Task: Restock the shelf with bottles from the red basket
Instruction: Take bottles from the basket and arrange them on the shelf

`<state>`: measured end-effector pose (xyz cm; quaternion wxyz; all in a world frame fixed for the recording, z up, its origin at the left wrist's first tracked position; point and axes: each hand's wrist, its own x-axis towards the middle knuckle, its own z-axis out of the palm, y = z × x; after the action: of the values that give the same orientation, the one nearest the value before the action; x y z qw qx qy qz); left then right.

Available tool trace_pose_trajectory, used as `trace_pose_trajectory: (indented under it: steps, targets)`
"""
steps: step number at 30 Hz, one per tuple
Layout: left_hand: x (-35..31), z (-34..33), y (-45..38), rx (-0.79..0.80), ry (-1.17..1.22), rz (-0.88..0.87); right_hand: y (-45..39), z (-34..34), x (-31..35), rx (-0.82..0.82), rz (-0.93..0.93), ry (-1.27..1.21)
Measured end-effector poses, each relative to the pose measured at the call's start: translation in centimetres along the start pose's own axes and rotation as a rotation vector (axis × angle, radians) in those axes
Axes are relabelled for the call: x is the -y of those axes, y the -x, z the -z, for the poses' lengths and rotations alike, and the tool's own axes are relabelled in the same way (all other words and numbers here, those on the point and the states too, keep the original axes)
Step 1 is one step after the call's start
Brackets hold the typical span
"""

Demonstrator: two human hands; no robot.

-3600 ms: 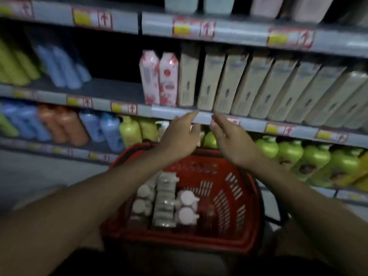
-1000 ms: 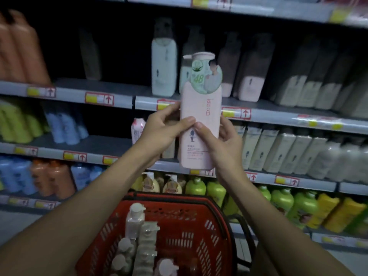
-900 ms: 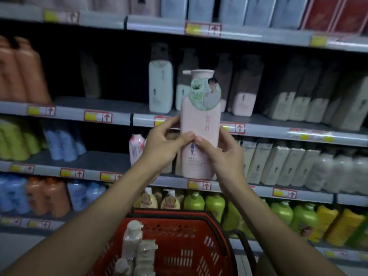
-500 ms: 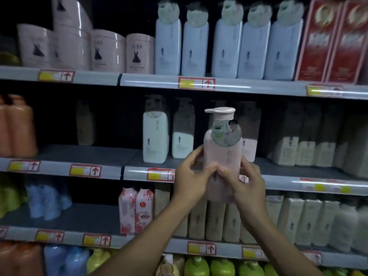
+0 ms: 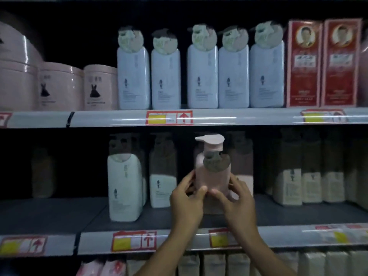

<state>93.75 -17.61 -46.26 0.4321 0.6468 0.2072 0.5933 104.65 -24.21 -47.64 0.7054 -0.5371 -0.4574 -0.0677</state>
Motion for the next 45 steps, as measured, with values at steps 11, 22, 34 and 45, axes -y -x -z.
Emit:
trace_pose_trajectory:
  steps: [11, 22, 34, 45]
  targets:
    - [1.0, -1.2, -0.7, 0.048, -0.207, 0.105, -2.4, -1.4, -0.7, -0.002, -0.021, 0.287]
    - [-0.3, 2.5, 1.8, 0.173, -0.276, 0.024, 3.3, -1.9, 0.4, 0.260, 0.230, 0.694]
    - [0.0, 5.7, 4.0, 0.251, -0.353, -0.001, 2.5, -1.9, -0.3, 0.578, -0.010, 0.847]
    - [0.5, 5.8, 3.6, 0.253, -0.292, 0.086, 2.1, -2.1, -0.2, 0.674, -0.045, 0.909]
